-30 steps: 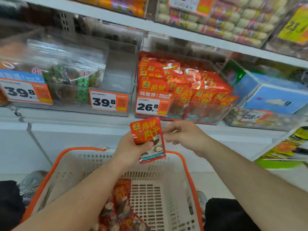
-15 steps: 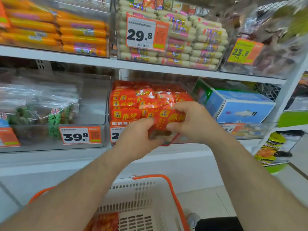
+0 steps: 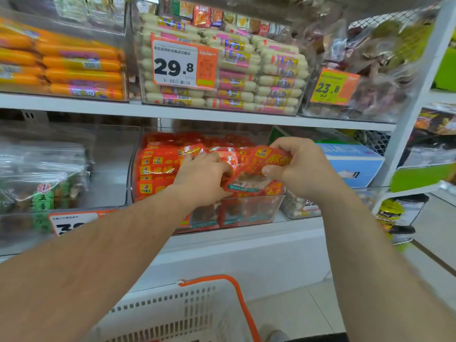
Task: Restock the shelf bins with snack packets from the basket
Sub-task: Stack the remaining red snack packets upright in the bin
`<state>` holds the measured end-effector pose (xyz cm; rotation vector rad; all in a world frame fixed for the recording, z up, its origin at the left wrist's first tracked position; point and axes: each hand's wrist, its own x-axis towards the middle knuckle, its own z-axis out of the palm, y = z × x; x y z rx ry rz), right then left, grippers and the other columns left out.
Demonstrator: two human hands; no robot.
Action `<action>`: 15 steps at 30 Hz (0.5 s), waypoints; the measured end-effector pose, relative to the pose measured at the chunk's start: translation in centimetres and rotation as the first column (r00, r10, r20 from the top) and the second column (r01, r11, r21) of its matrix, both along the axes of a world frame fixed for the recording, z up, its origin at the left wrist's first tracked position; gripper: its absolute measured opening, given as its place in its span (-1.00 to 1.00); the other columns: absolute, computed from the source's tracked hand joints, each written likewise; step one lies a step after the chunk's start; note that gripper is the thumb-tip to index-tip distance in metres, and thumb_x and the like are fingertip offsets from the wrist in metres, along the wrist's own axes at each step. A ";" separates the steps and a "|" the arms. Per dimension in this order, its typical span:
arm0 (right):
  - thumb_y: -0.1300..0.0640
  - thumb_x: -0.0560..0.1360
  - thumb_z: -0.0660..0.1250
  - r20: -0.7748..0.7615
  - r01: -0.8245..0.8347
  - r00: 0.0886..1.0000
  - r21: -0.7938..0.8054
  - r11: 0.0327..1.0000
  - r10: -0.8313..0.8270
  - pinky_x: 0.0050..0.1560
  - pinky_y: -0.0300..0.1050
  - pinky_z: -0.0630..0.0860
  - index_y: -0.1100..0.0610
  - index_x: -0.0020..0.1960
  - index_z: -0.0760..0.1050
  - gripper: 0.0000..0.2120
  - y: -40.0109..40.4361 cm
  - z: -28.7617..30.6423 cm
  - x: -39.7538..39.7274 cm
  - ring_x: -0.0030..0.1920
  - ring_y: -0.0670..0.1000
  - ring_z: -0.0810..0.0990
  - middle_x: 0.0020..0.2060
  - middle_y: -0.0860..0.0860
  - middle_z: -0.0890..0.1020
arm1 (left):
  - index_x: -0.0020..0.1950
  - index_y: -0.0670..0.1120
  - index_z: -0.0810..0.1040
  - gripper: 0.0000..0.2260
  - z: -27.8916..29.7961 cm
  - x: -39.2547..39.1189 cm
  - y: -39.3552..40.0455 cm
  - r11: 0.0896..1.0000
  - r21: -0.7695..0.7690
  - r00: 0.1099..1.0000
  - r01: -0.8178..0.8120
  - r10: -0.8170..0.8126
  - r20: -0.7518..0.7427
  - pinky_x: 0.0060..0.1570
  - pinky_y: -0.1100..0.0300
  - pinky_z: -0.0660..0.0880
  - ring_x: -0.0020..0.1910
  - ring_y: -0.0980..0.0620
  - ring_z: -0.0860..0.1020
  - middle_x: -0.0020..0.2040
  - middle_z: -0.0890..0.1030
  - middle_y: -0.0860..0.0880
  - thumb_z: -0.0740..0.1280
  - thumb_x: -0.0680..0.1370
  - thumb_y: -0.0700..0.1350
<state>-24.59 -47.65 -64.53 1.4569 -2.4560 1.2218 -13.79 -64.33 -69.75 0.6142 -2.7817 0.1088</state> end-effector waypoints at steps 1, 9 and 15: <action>0.21 0.42 0.51 -0.009 0.004 1.000 0.005 1.000 -0.004 -0.15 -0.13 0.49 -0.03 -0.20 0.53 -0.80 -0.1 0.0 -0.1 -0.27 -0.03 0.55 -0.31 -0.09 0.56 | 0.16 0.14 0.56 -0.70 0.1 -0.4 0.0 1.000 0.029 1.000 0.008 -0.008 0.003 0.15 0.00 0.33 0.18 -0.03 0.45 0.16 0.51 0.04 0.37 0.50 0.22; 0.20 0.42 0.50 0.021 -0.029 0.999 0.013 0.999 0.029 -0.12 -0.08 0.54 -0.04 -0.18 0.54 -0.81 -0.6 -0.4 -1.0 -0.18 0.02 0.59 -0.25 -0.07 0.59 | 0.13 0.09 0.65 -0.73 0.6 -1.8 -1.2 0.943 0.328 0.996 -0.056 0.076 -0.048 0.00 0.11 0.50 0.16 0.00 0.52 0.19 0.60 0.08 0.31 0.54 -0.22; 0.17 0.46 0.48 0.011 -0.043 0.999 0.076 0.996 0.042 -0.05 -0.15 0.52 -0.06 -0.04 0.55 -0.82 -2.2 -1.7 -0.8 -0.05 -0.02 0.60 -0.08 -0.05 0.65 | 0.11 0.04 0.67 -0.73 0.7 -2.2 -1.9 0.915 0.401 0.996 -0.052 0.075 -0.043 -0.12 0.18 0.45 0.02 0.04 0.50 0.13 0.62 0.06 0.35 0.52 -0.27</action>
